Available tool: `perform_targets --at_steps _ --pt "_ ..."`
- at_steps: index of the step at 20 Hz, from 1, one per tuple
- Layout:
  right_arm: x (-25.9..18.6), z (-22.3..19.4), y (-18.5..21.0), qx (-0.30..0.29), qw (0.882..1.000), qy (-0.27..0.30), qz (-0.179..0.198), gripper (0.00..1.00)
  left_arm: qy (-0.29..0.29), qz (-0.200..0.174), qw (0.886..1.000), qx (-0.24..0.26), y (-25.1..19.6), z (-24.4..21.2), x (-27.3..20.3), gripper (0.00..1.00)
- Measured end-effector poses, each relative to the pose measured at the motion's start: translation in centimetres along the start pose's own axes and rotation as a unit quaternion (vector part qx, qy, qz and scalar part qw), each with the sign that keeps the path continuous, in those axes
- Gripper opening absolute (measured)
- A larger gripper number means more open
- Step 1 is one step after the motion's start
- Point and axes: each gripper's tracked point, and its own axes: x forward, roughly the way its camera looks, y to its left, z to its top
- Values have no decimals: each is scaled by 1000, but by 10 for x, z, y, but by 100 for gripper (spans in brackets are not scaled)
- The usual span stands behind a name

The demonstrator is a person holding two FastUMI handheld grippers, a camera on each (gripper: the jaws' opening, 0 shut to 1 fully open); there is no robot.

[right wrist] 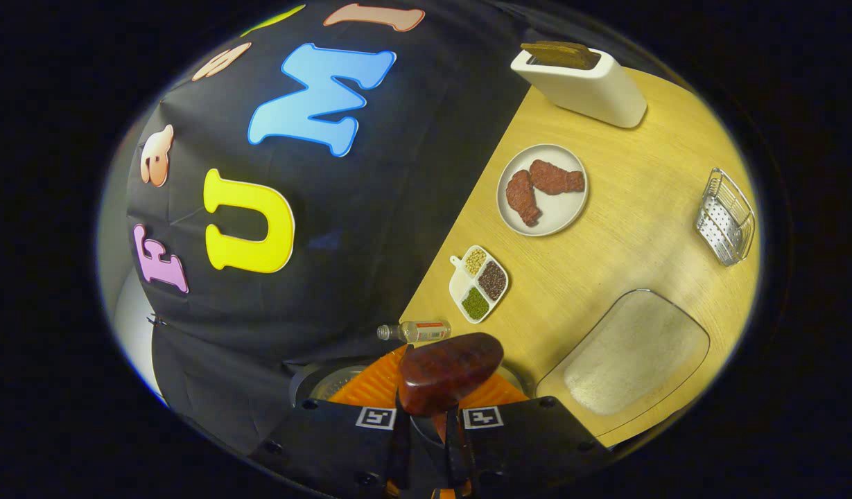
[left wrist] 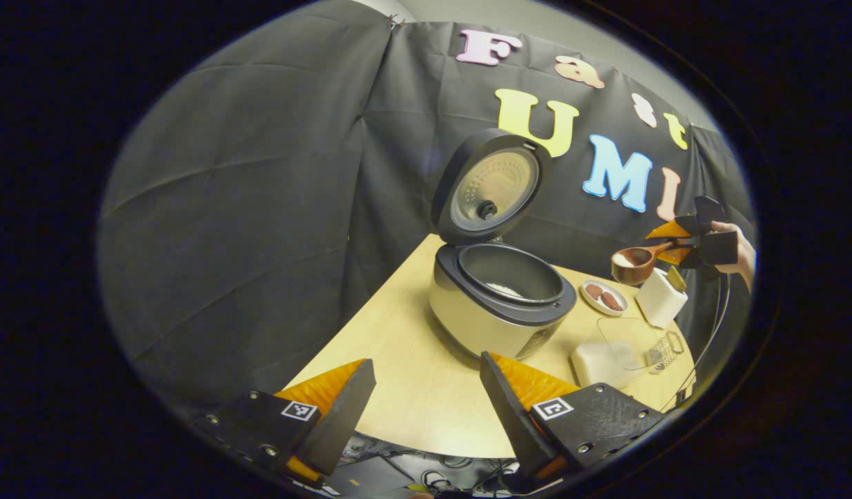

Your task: Close the left gripper, press the button to open the rice cooker; take a wooden spoon from the chopstick holder with the right hand, scoop a spoonful of rice and pour it into the rice cooker, then put the wooden spoon back into the chopstick holder.

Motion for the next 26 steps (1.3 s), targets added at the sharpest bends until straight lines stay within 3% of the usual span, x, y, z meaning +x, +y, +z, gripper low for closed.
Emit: perform_targets --at_steps 8,11,18,20,21,26 --pt "63 -54 51 -41 998 55 10 21 3 28 999 -17 31 2 7 96" --pt "77 -74 55 -90 994 66 -3 21 4 40 999 -24 45 3 6 96" --pt "122 -94 47 -256 964 63 -47 21 14 62 997 -32 68 -4 7 96" --pt "129 -99 48 -282 956 64 -48 17 16 66 997 -32 72 -5 5 96" --pt "129 -102 50 -293 953 65 -50 21 16 68 997 -32 73 -5 5 96" --pt "137 -115 58 -359 930 65 -48 21 16 73 997 -33 80 -5 5 96"
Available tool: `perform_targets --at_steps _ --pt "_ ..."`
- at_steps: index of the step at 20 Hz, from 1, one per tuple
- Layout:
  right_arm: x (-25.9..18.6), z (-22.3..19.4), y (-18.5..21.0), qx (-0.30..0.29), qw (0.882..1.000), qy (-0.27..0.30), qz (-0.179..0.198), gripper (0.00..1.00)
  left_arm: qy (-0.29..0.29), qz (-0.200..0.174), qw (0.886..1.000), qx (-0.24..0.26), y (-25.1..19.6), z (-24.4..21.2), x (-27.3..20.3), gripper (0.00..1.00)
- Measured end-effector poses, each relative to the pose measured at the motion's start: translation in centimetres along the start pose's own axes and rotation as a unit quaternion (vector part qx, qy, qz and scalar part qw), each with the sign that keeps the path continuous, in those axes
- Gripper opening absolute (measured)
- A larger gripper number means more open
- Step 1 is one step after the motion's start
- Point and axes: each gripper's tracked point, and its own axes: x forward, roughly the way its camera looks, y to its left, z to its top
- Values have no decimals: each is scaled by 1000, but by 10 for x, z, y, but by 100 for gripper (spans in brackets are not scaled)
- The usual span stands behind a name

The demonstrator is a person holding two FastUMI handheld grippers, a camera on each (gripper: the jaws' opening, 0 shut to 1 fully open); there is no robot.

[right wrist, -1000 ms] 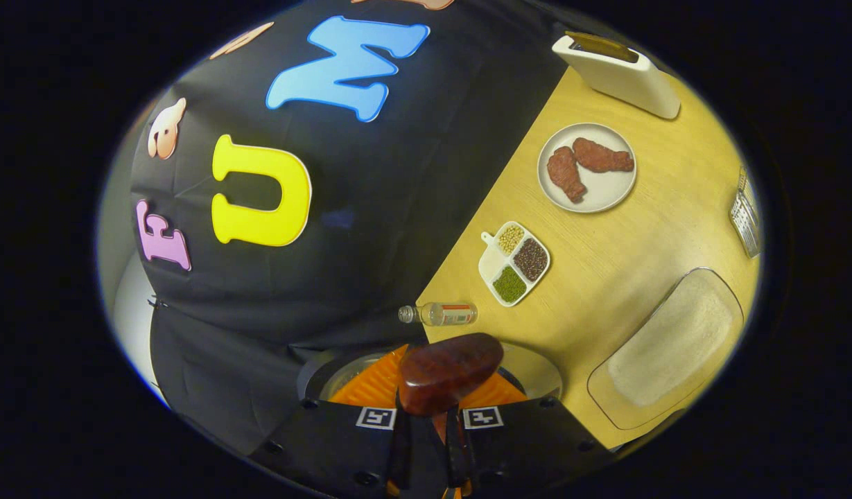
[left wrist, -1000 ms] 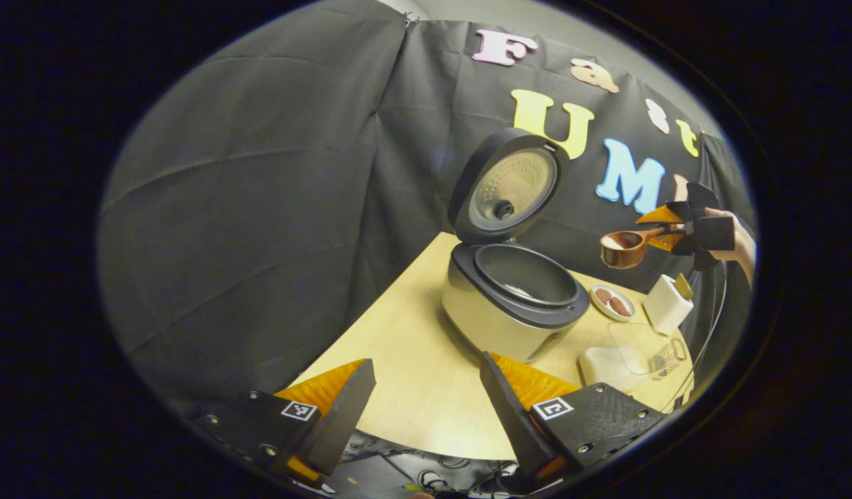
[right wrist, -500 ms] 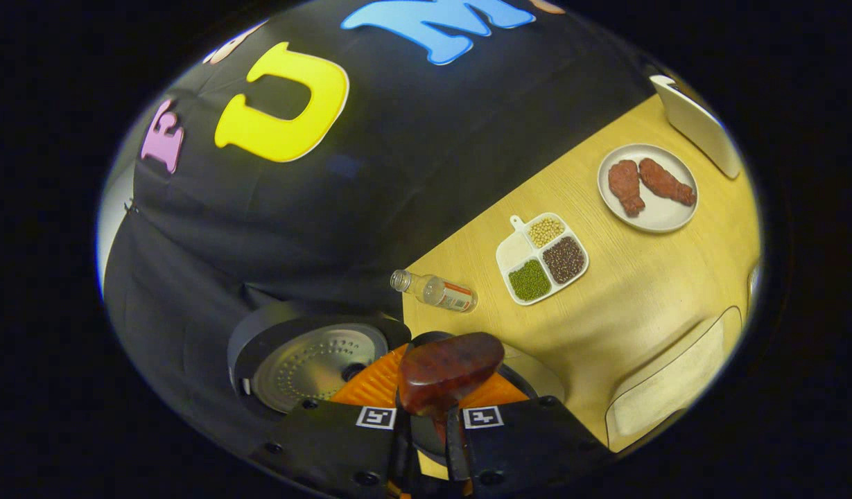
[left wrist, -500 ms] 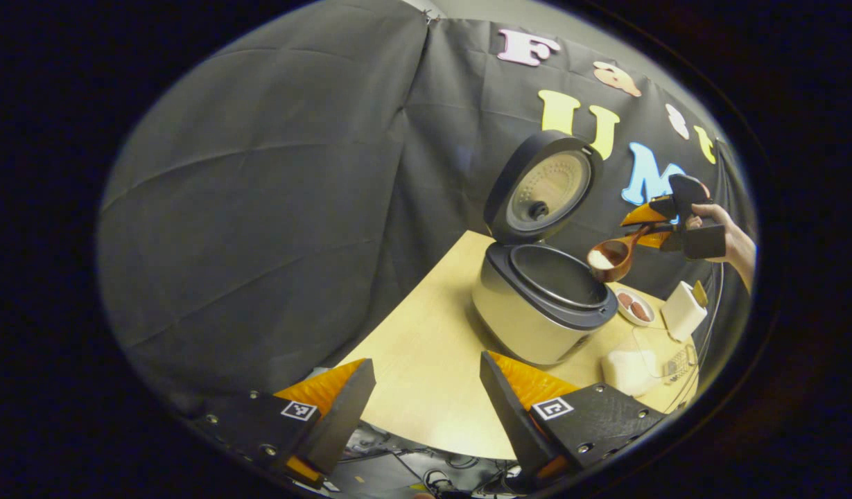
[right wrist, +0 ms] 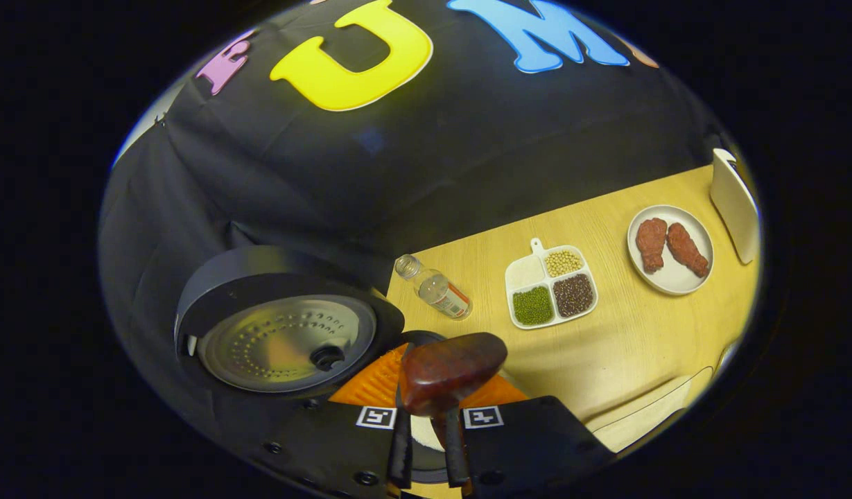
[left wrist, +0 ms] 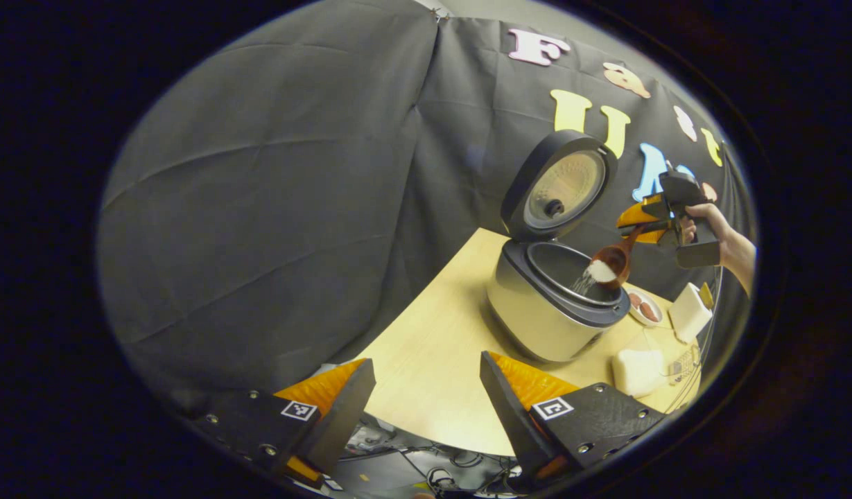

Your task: Close the left gripper, press the button to open the rice cooker; take a wooden spoon from the chopstick holder with the right hand, scoop a spoonful of rice and pour it into the rice cooker, then put the wooden spoon back into the chopstick holder.

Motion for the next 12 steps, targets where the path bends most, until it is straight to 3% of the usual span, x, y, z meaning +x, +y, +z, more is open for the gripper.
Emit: perform_targets --at_steps 3,4,5,6,7,8,12 --pt "-1 0 12 -64 998 -10 5 17 -2 3 1000 6 1 -1 -5 96" --pt "-2 1 17 -87 996 -21 8 21 -2 2 1000 7 1 1 -7 96" --pt "-3 4 21 -108 993 -34 12 17 -2 2 1000 7 0 1 -8 96" --pt "-3 5 26 -125 991 -44 17 21 -1 2 1000 9 -2 1 -8 96" --pt "-5 5 30 -138 989 -49 21 17 -1 3 1000 10 -2 -2 -9 96" --pt "-4 3 33 -148 987 -50 25 21 0 3 1000 11 -3 -3 -10 96" --pt "-8 1 47 -173 982 -58 45 21 4 6 1000 11 -5 -10 -17 96"
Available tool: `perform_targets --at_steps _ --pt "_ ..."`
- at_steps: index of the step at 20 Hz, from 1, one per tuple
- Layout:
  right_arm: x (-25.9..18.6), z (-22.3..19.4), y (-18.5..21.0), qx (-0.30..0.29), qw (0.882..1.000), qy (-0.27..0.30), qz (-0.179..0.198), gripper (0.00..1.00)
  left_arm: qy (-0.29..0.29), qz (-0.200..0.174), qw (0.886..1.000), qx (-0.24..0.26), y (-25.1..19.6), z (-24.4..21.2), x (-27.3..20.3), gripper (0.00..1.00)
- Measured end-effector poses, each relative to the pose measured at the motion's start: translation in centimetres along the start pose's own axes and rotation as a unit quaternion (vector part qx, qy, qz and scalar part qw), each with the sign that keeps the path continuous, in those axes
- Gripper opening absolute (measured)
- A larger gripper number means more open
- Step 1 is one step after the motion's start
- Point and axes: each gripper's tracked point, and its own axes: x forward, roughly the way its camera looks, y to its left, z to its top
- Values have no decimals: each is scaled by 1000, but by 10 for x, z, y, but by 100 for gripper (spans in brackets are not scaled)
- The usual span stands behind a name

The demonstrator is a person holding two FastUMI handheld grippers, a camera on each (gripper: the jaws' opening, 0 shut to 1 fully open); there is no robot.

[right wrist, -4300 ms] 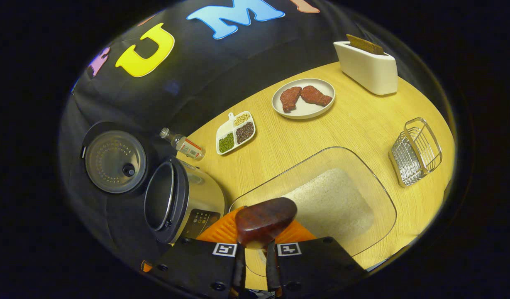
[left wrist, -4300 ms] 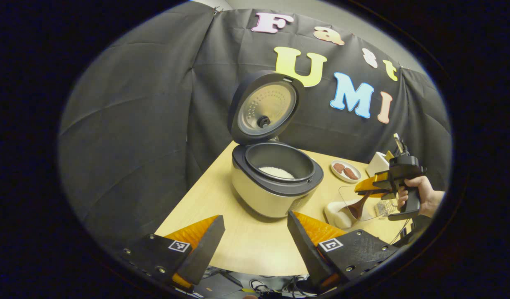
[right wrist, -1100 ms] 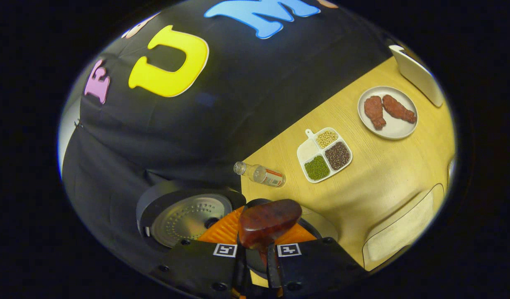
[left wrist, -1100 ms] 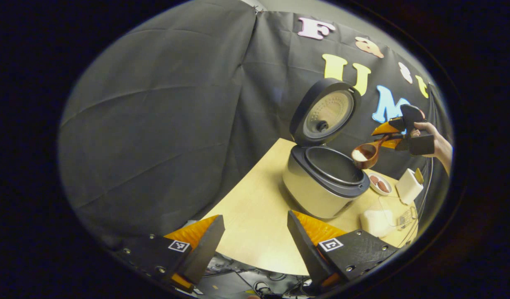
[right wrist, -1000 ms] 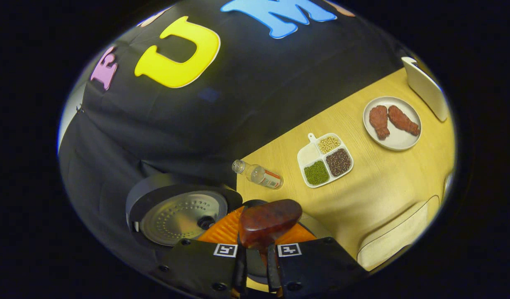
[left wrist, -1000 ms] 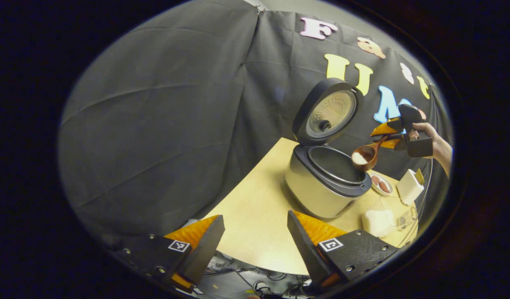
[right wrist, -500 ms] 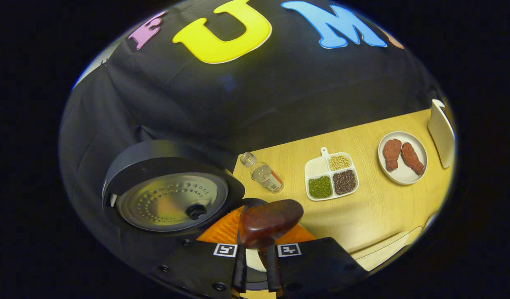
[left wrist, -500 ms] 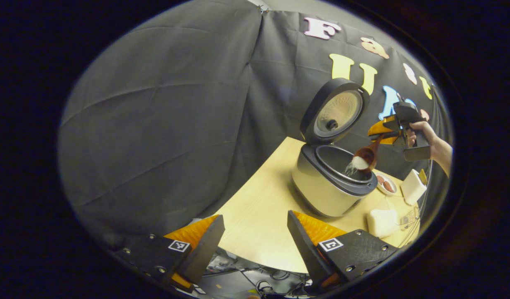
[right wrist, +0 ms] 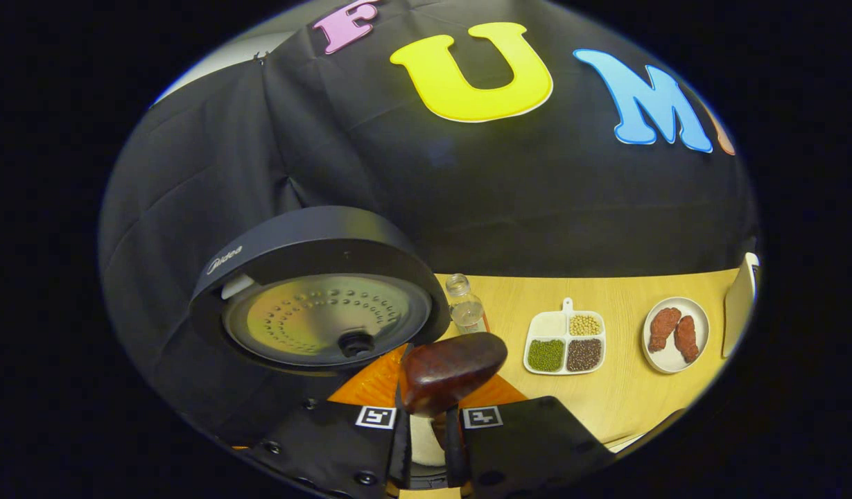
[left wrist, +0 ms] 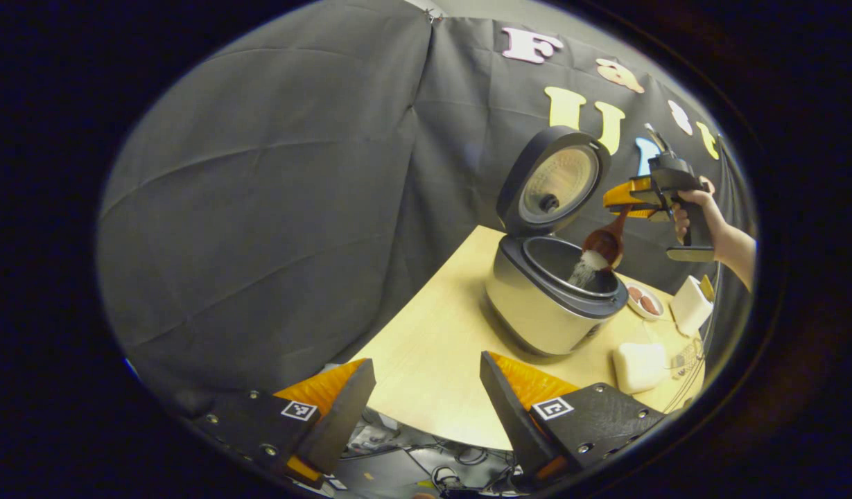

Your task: Close the left gripper, press the button to open the rice cooker; take a wooden spoon from the chopstick holder with the right hand, scoop a spoonful of rice and pour it into the rice cooker, then put the wooden spoon back into the chopstick holder.

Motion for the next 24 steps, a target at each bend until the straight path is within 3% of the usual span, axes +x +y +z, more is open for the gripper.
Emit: perform_targets --at_steps 7,8,12,14,15,18,24 --pt "-12 15 28 -99 994 -35 15 17 -4 4 1000 7 -2 2 -7 96" --pt "-14 18 32 -109 993 -42 16 21 -6 4 1000 8 -2 3 -8 96" --pt "-19 24 39 -168 984 -57 15 21 -11 3 1000 9 -3 4 -12 96" --pt "-23 27 44 -211 975 -71 18 21 -11 4 1000 11 -5 2 -14 96" --pt "-26 27 47 -240 967 -78 21 17 -10 3 1000 11 -5 1 -15 96" --pt "-32 21 61 -323 942 -86 35 21 -9 1 1000 9 -7 -3 -16 96" --pt "-40 18 70 -389 913 -116 38 21 -18 0 1000 15 -10 3 -25 96"
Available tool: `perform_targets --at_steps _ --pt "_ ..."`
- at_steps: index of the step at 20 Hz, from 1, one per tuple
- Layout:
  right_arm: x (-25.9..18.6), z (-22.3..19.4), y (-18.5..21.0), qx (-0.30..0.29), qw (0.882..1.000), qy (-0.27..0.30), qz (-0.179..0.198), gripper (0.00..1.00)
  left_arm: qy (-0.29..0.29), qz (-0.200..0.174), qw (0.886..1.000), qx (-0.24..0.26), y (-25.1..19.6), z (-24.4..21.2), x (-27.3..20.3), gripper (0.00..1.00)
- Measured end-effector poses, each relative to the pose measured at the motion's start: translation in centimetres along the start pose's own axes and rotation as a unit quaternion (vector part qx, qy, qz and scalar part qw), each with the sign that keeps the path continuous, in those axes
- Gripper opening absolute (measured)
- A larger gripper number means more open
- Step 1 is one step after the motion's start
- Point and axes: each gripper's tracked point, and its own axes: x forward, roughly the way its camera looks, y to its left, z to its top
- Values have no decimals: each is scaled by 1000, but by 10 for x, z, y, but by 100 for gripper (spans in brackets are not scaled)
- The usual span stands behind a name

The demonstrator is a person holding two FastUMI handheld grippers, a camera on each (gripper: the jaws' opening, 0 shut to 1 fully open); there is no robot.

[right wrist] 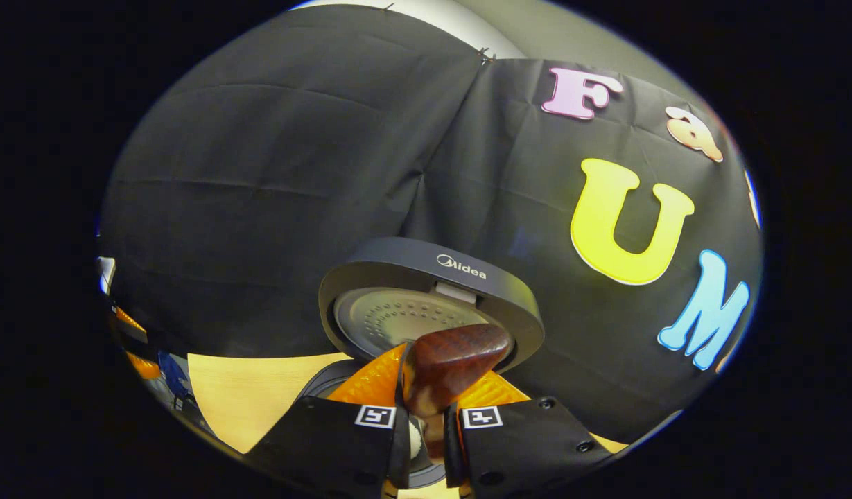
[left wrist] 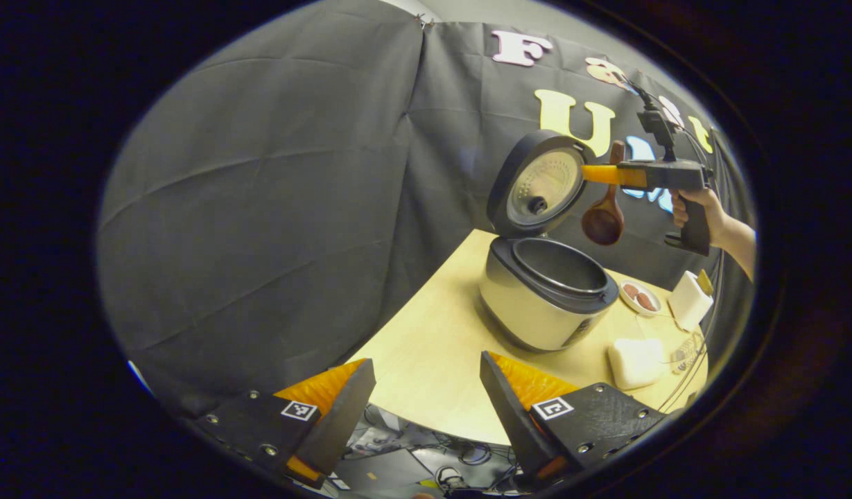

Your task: Close the left gripper, press the button to open the rice cooker; take a wooden spoon from the chopstick holder with the right hand, scoop a spoonful of rice and pour it into the rice cooker, then put the wooden spoon back into the chopstick holder.

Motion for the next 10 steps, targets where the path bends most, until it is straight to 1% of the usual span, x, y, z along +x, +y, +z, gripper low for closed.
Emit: perform_targets --at_steps 2,4,5,8,9,10 --pt "-8 5 -2 -32 999 -18 -20 21 -1 -1 1000 2 -3 -1 -4 96" --pt "-23 9 -13 -66 996 -37 -39 21 1 -3 1000 6 -6 -4 -7 96" --pt "-28 7 -13 -79 995 -42 -45 18 1 -5 1000 8 -10 -4 -8 96" --pt "-57 -1 -25 -109 991 -45 -66 18 2 -16 1000 12 -25 -6 -11 96" --pt "-69 -6 -34 -114 990 -44 -75 21 2 -21 1000 14 -31 -6 -12 96" --pt "-83 -10 -43 -119 988 -43 -87 21 1 -28 999 16 -40 -5 -13 96"
